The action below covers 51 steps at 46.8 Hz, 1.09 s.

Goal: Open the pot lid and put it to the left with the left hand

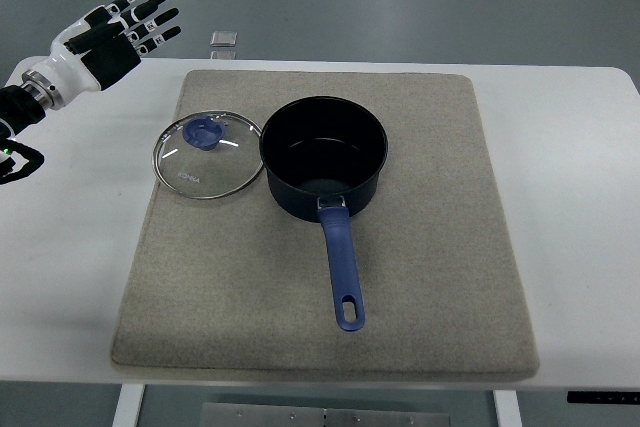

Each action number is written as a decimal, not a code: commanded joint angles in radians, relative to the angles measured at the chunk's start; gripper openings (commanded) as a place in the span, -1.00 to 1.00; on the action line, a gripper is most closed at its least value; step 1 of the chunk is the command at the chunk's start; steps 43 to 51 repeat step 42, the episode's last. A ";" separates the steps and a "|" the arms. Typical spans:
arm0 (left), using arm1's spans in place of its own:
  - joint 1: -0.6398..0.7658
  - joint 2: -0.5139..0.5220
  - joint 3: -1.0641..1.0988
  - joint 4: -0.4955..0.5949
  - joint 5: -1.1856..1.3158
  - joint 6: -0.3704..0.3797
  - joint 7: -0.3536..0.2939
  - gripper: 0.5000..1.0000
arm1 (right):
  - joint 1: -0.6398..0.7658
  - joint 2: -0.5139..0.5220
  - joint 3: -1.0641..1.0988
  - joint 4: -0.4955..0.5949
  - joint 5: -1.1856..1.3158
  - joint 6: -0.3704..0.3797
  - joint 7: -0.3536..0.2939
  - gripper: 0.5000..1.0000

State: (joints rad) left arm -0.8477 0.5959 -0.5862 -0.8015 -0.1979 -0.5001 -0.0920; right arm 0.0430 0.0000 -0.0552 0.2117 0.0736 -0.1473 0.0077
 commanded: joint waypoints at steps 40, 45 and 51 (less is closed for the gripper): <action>-0.001 -0.024 -0.021 -0.002 0.009 -0.002 0.000 0.97 | 0.000 0.000 0.000 0.000 -0.002 -0.003 0.002 0.66; -0.001 -0.024 -0.021 -0.002 0.011 0.000 0.000 0.98 | 0.000 0.000 0.000 0.002 -0.002 -0.003 0.002 0.66; -0.001 -0.024 -0.021 -0.002 0.011 0.000 0.000 0.98 | 0.000 0.000 0.000 0.002 -0.002 -0.003 0.002 0.66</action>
